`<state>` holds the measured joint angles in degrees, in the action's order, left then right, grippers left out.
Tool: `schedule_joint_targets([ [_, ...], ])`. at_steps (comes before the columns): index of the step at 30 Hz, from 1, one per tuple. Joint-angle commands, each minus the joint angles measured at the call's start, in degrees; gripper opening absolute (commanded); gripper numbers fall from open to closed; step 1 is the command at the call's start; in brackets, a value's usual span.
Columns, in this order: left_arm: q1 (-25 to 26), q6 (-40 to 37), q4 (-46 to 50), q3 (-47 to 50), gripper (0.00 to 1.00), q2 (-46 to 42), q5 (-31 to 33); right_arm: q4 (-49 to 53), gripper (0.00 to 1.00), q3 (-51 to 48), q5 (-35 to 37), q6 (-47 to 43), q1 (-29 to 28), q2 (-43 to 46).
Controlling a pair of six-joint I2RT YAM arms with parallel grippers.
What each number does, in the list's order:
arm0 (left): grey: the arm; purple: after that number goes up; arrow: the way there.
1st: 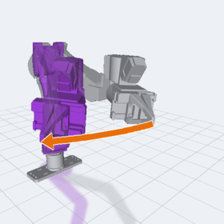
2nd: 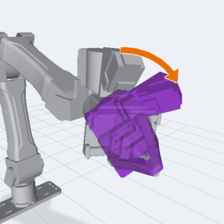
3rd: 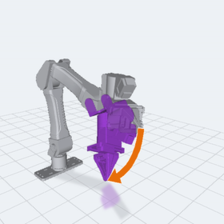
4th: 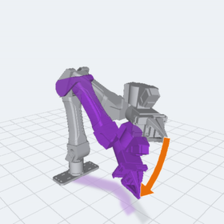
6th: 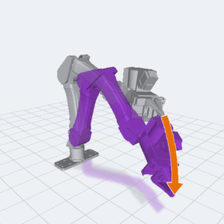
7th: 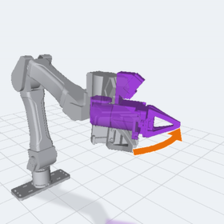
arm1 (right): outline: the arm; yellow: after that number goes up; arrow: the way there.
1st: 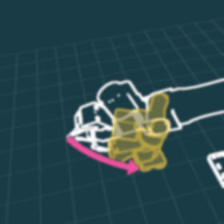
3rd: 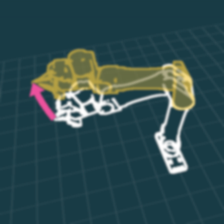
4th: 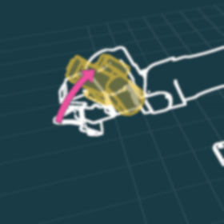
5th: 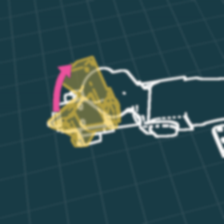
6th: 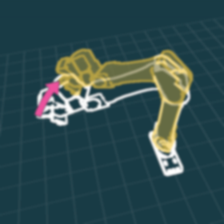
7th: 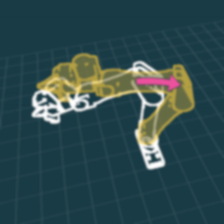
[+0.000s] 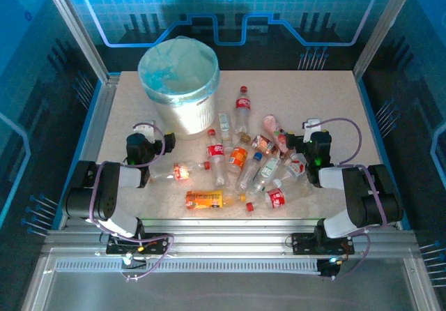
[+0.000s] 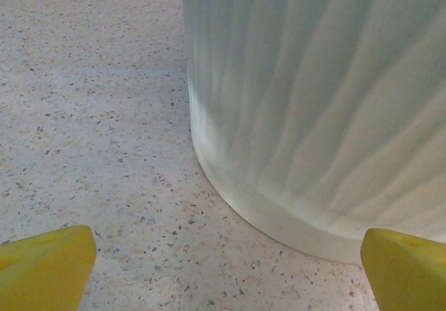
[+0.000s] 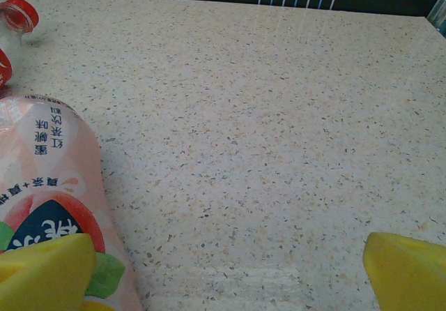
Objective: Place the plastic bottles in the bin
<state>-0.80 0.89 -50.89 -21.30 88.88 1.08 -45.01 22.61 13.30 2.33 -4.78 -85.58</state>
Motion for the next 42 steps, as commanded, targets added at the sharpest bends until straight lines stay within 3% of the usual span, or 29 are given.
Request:
schedule_joint_targets([
  [1, -0.02, -0.89, -1.08, -0.89, 0.99, -0.16, -0.29, -1.13, 1.0, 0.6, 0.68, 0.05, -0.07, -0.49],
  [7, -0.12, -0.21, -3.93, 1.35, 0.99, -2.04, 2.08, 1.34, 1.0, 0.76, 0.68, -0.13, -0.17, 2.44],
  [9, -0.26, 1.12, -6.66, 4.41, 0.99, -5.42, 5.06, 10.95, 1.0, 3.22, 0.98, -0.86, -0.92, 8.11],
  [12, 0.11, 1.06, -6.67, 7.22, 0.99, -10.76, 5.19, 33.07, 1.0, 11.56, 1.5, 3.03, -0.58, 13.78],
  [15, 0.65, 2.95, 5.24, 5.7, 0.99, -19.33, 7.84, 48.09, 0.99, 16.78, 1.74, 6.35, -1.34, 18.06],
  [17, 1.15, 3.72, 17.12, 2.22, 0.99, -25.15, 10.22, 54.53, 0.97, 18.0, 0.25, 8.27, -2.14, 21.84],
  [23, 3.96, 8.94, 40.04, -6.41, 0.96, -37.29, 17.12, 73.7, 0.92, 23.09, -4.3, 15.52, -5.45, 31.95],
  [29, 10.04, 11.53, 61.38, -17.38, 0.91, -45.62, 17.41, 93.22, 0.79, 32.82, -7.89, 16.28, -13.15, 37.59],
  [36, 21.84, 7.69, 77.27, -30.02, 0.89, -48.4, 16.54, 108.25, 0.73, 50.56, -6.73, 3.45, -26.23, 34.12],
  [42, 29.68, -2.59, 86.73, -38.72, 0.88, -47.75, 10.88, 115.06, 0.79, 55.72, -6.91, -21.09, -35.09, 30.22],
])
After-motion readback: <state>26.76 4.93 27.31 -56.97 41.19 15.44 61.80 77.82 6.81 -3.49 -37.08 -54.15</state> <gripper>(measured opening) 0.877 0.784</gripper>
